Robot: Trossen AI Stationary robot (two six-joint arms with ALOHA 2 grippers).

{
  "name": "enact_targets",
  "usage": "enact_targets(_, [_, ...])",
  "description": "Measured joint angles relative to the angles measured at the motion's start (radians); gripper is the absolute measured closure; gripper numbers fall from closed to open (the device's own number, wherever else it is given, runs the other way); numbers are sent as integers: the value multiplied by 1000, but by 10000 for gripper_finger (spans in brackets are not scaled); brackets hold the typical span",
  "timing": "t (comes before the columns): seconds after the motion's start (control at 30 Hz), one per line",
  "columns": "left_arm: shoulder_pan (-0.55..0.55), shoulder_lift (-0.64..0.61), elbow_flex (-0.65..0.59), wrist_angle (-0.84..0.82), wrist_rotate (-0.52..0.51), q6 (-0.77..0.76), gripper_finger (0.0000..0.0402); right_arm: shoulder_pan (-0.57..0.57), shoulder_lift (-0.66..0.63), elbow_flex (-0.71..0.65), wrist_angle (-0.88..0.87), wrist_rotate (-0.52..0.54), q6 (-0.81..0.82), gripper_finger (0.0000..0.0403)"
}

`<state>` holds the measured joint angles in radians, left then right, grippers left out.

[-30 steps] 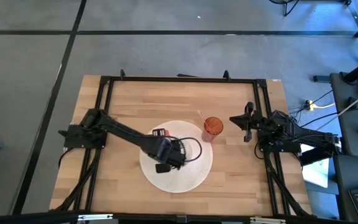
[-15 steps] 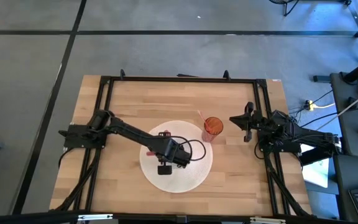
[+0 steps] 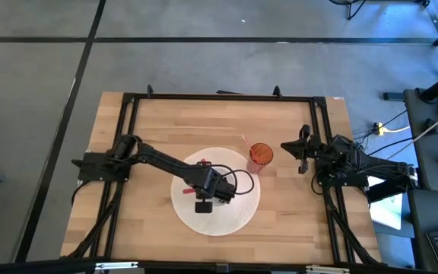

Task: Pick & Place Utensil
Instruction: Put the pink fork into the white bowl on the mat, then return to Home Position

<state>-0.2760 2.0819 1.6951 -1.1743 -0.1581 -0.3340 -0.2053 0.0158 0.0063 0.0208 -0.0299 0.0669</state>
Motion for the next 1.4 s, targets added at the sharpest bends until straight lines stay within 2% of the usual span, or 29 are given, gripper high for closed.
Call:
enact_targets(0.17, [-1,-3,0,-2,0,15,274,0,1,0,0,0,1,377])
enact_targets(0.33, [-6,-43,0,-16,-16,76,262,0,1,0,0,0,1,377])
enact_targets(0.5, [-67,-196,-2,5,-188,93,276,0,1,0,0,0,0,377])
enact_targets(0.6, [-136,-333,-51,42,-416,101,294,0,1,0,0,-10,-14,377])
enact_targets(0.67, [-189,-450,-143,116,-558,104,312,0,2,0,3,-24,-19,377])
enact_targets(0.7, [-211,-515,-204,175,-586,114,324,0,2,0,3,-25,-18,377])
enact_targets(0.8, [-251,-716,-427,382,-575,198,364,0,2,0,3,-26,-18,377])
enact_targets(0.9, [-263,-914,-661,616,-522,364,395,0,2,0,3,-26,-19,377])
enact_targets(0.97, [-250,-1034,-799,754,-513,454,398,0,2,0,3,-26,-22,377])
enact_targets(1.03, [-203,-1125,-899,841,-551,508,400,0,2,0,3,-25,-22,377])
enact_targets(1.13, [-100,-1218,-996,913,-636,481,400,0,2,0,9,-25,-22,377])
enact_targets(1.17, [-62,-1245,-1018,928,-620,467,400,0,2,0,10,-25,-22,377])
enact_targets(1.23, [13,-1292,-1060,953,-515,467,400,0,2,0,11,-26,-22,377])
enact_targets(1.3, [70,-1345,-1120,1013,-355,495,400,0,2,0,9,-33,-18,377])
enact_targets(1.4, [110,-1436,-1236,1194,-119,545,400,0,2,0,5,-41,-7,377])
